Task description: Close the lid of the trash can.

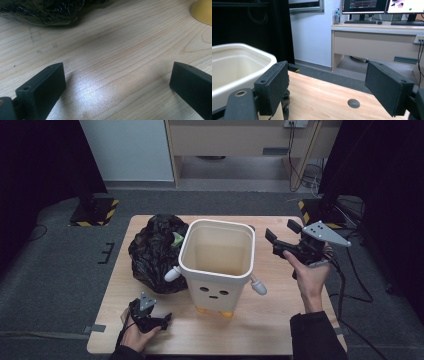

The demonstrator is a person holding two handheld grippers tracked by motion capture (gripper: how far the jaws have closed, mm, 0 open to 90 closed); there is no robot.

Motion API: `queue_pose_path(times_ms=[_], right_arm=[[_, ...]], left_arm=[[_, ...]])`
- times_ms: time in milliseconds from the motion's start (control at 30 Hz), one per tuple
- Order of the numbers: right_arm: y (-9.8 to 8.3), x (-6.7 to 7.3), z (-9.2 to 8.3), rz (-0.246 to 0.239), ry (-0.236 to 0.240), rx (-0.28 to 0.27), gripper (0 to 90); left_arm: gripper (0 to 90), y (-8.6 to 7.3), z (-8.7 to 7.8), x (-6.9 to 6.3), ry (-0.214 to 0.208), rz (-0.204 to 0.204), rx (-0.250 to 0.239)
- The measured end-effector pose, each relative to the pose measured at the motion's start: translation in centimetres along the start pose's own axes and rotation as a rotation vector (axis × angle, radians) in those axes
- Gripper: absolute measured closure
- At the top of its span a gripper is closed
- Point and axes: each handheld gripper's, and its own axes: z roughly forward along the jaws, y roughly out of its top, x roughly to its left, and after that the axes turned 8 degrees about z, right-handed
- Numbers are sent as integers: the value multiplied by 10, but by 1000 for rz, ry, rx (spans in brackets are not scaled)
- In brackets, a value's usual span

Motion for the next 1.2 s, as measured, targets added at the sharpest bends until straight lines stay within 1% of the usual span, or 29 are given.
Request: queue_pose_path(times_ms=[33, 100, 333, 400, 433, 467, 700, 833, 933, 967, 1033, 1100, 1200], right_arm=[[-6, -2, -3, 5, -2, 8, 192], [-11, -4, -4, 6, -4, 11, 192], [-32, -11, -9, -4, -27, 39, 192], [-40, -14, -11, 1, -24, 49, 204], [-40, -14, -11, 1, -24, 49, 204], [-47, -16, -13, 2, -20, 60, 205], [-69, -23, -17, 4, -37, 80, 203], [-80, -26, -15, 3, -48, 122, 200], [-87, -29, -16, 4, -48, 138, 198], [-89, -31, -16, 0, -52, 145, 197], [-94, -34, -17, 9, -61, 156, 196], [-98, -38, -18, 1, -71, 173, 192], [-105, -44, -19, 14, -88, 187, 189]], left_arm=[[0, 0, 0, 0, 0, 0, 0], [0, 0, 0, 0, 0, 0, 0], [0, 0, 0, 0, 0, 0, 0], [0, 0, 0, 0, 0, 0, 0], [0, 0, 0, 0, 0, 0, 0], [0, 0, 0, 0, 0, 0, 0], [0, 0, 0, 0, 0, 0, 0], [0, 0, 0, 0, 0, 0, 0], [0, 0, 0, 0, 0, 0, 0], [0, 0, 0, 0, 0, 0, 0], [0, 0, 0, 0, 0, 0, 0], [0, 0, 0, 0, 0, -1, 0], [0, 0, 0, 0, 0, 0, 0]])
